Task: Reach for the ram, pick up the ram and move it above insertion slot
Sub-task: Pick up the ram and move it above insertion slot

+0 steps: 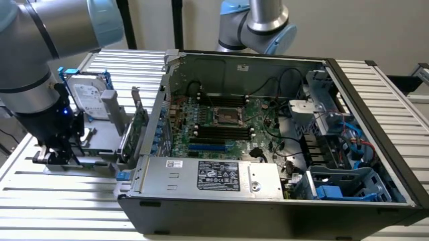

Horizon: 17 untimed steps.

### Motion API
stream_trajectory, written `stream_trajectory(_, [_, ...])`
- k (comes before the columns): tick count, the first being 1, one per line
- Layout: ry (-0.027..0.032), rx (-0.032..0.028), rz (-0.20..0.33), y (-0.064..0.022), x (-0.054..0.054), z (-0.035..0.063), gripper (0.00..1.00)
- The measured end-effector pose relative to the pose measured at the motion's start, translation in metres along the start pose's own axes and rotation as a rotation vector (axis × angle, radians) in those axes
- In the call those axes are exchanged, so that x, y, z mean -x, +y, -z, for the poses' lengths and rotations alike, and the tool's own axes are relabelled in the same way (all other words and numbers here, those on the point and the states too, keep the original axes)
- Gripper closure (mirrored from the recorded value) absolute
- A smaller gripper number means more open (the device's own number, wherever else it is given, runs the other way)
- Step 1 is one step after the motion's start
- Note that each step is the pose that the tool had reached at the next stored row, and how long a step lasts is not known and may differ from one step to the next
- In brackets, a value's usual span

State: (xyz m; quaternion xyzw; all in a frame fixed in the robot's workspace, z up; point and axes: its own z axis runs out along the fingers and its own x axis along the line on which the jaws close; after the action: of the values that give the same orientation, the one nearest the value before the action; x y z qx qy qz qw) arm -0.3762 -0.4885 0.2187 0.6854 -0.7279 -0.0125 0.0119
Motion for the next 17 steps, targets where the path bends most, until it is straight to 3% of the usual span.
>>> stream_trajectory(10, [-0.0004,-0.0035,0.0,-0.0007,-0.001,-0.0173,0.69])
stream_trajectory(17, [-0.0019,-0.0056,0.008,-0.0008,-0.001,-0.022,0.69])
